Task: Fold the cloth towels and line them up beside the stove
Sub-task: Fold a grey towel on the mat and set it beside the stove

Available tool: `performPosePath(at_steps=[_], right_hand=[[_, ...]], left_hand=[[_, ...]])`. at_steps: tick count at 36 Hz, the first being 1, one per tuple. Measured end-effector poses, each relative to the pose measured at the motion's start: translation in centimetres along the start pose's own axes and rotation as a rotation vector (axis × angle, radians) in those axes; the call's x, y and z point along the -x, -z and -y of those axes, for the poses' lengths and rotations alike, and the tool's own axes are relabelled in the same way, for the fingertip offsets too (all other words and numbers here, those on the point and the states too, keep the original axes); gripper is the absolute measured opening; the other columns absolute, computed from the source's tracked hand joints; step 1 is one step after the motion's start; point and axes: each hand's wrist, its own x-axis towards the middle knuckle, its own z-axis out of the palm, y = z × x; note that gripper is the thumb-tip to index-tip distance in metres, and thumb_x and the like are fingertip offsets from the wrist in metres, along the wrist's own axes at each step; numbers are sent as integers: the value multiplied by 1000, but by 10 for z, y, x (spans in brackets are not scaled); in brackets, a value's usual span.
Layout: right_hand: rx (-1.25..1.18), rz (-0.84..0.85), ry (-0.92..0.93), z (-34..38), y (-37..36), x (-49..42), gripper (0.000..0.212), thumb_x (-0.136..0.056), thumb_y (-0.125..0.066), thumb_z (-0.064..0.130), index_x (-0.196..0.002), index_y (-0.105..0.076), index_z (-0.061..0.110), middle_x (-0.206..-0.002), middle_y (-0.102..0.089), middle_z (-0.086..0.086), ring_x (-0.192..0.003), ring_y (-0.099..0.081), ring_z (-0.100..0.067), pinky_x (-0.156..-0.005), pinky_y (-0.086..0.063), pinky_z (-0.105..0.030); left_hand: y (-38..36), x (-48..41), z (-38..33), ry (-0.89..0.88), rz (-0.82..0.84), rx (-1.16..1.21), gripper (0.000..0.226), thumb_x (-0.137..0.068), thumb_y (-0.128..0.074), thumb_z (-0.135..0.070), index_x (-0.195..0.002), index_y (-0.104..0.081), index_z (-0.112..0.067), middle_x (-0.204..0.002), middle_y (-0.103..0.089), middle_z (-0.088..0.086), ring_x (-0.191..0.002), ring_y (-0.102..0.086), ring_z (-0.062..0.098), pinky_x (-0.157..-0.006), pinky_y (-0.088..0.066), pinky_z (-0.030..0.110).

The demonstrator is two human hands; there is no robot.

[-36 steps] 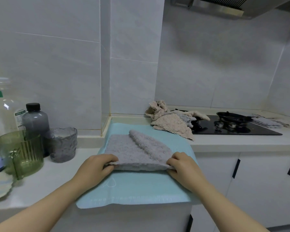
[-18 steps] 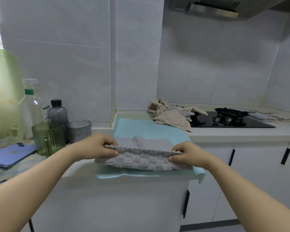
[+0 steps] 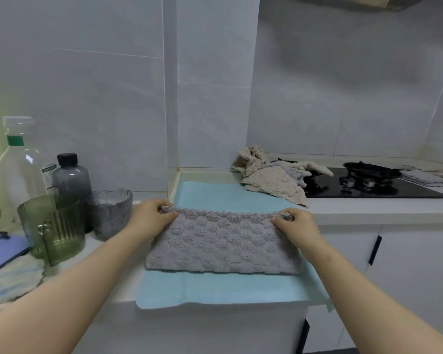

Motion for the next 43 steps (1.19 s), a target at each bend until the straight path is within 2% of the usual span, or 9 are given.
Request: performPosePath(at_steps=[7, 12, 17, 21, 24, 31, 35, 38, 43], right_hand=[[212, -14, 30, -9, -30, -31, 7, -89, -60, 17, -91, -61, 10, -84, -57, -5, -77, -49, -21, -63, -30, -25], [453, -26, 3, -24, -45, -38, 21, -90, -57, 26, -106, -65, 15, -106, -67, -8, -104, -53, -30, -78, -42, -32], [637, 3, -39, -26, -47, -41, 38, -93, -49, 36, -128, -49, 21, -122, -59, -5, -117, -42, -32, -88, -37, -35], [644, 46, -99, -25, -48, -43, 30, -92, -47, 38, -109, -55, 14, -108, -64, -8, -108, -50, -32, -76, -33, -32], [584, 94, -121, -26, -46, -47, 20, -90, -49, 38, -85, -53, 18, -97, -66, -6, -101, -56, -31, -74, -36, -32], [263, -11, -10, -17, -29, -61, 10, -94, -50, 23, -96, -43, 16, -80, -54, -7, -76, -50, -26, -64, -36, -32], [247, -128, -12, -14, -25, -72, 16, -94, -51, 23, -106, -49, 14, -88, -56, -8, -92, -55, -32, -71, -40, -36], [250, -179, 8, -13, -28, -78, 17, -92, -52, 17, -109, -52, 14, -95, -57, -8, -95, -55, -32, -74, -42, -36], [216, -244, 21, -17, -40, -95, 14, -93, -48, 12, -102, -57, 18, -105, -64, -8, -94, -56, -29, -73, -40, -32]], left_hand=[[-30, -38, 26, 23, -18, -238, 12, -86, -62, -21, -96, -66, -15, -104, -67, 9, -97, -58, 28, -72, -38, 26], [-46, -36, 43, -18, -55, -363, 17, -89, -53, -23, -85, -64, -11, -90, -66, 7, -81, -55, 25, -64, -42, 31], [-50, -42, 42, -36, -10, -491, 29, -91, -48, -28, -117, -58, -19, -116, -61, 7, -110, -50, 30, -81, -45, 35], [-48, -47, 39, 37, 107, -556, 37, -91, -48, -35, -122, -50, -14, -121, -58, 9, -113, -51, 31, -84, -44, 34], [-42, -47, 37, -22, 124, -545, 20, -90, -50, -32, -86, -56, -13, -89, -59, 8, -96, -56, 30, -71, -41, 31], [-38, -50, 15, -35, -18, -93, 18, -91, -55, -27, -81, -43, -17, -72, -49, -3, -72, -45, 19, -53, -29, 26], [-55, -65, 7, 66, -25, 218, 11, -90, -56, -20, -98, -48, -20, -77, -51, -2, -66, -49, 16, -62, -40, 27], [-69, -72, 8, 38, -9, 57, 16, -94, -50, -16, -109, -49, -20, -79, -52, -2, -64, -44, 16, -57, -32, 29], [-84, -84, 17, 10, -29, -74, 24, -97, -42, -15, -117, -54, -15, -114, -62, 11, -95, -53, 27, -72, -33, 25]])
